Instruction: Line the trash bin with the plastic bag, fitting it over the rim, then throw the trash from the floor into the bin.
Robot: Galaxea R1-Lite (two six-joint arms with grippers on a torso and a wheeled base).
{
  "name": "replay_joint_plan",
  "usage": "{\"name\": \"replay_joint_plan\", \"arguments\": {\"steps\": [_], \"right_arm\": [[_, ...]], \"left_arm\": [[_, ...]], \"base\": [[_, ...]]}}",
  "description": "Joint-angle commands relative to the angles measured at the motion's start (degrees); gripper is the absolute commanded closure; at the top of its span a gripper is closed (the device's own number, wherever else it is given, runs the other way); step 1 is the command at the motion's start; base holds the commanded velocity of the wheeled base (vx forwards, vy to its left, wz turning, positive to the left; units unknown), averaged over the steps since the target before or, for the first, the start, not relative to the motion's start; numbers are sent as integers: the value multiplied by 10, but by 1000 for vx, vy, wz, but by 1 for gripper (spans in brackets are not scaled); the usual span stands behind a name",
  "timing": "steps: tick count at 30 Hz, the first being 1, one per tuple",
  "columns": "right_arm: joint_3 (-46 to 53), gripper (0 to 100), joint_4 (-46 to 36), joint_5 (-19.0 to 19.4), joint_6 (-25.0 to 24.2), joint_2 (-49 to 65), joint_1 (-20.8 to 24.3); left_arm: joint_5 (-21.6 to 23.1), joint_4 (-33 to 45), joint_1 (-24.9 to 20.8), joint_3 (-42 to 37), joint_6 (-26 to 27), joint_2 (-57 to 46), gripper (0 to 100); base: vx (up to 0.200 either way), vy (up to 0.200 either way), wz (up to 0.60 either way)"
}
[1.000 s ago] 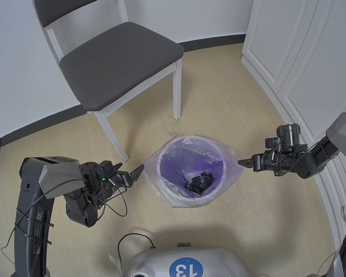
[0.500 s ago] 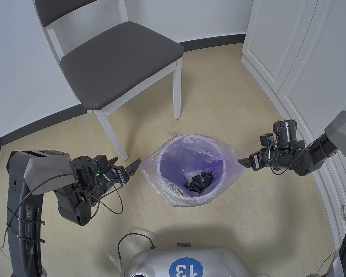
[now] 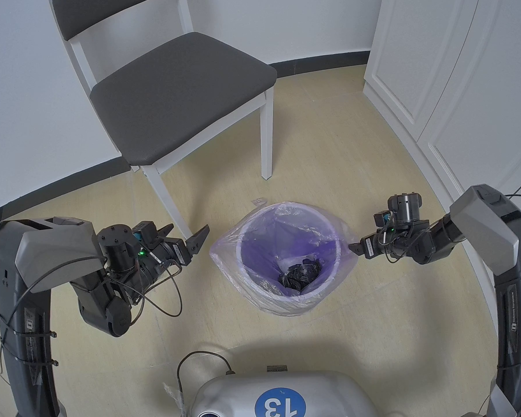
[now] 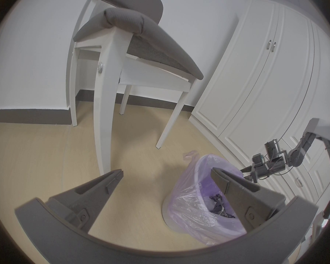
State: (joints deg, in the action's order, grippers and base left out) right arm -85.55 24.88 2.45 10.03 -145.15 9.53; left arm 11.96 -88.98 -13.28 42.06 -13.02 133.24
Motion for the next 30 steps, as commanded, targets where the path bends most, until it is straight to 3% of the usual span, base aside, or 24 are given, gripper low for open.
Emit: {"name": "replay_joint_plan", "arguments": {"steps": [1,8,16,21,25,30], "right_arm": [[-102,0,-21,2,-5,-105,8],[-57,0,-24,6,-59,-49,17],[66,0,-20,35,-63,77,-14],[164,0,-6,66,-63,196,-48],[211,0,9,70,-68,281,-63],[290,0,33,65,-118,440,-61]], "left_arm": [[-2,-10,-11,-30,0,-44,0],[-40,-10,-32,-32,2,-47,0],[-34,-10,-38,-36,3,-84,0],[-34,-10,-33,-57,28,-106,0],[-34,-10,-33,-57,37,-145,0],[-39,-10,-39,-76,40,-238,0]], "base": [[0,0,0],[0,0,0],[0,0,0],[0,0,0],[0,0,0],[0,0,0]]}}
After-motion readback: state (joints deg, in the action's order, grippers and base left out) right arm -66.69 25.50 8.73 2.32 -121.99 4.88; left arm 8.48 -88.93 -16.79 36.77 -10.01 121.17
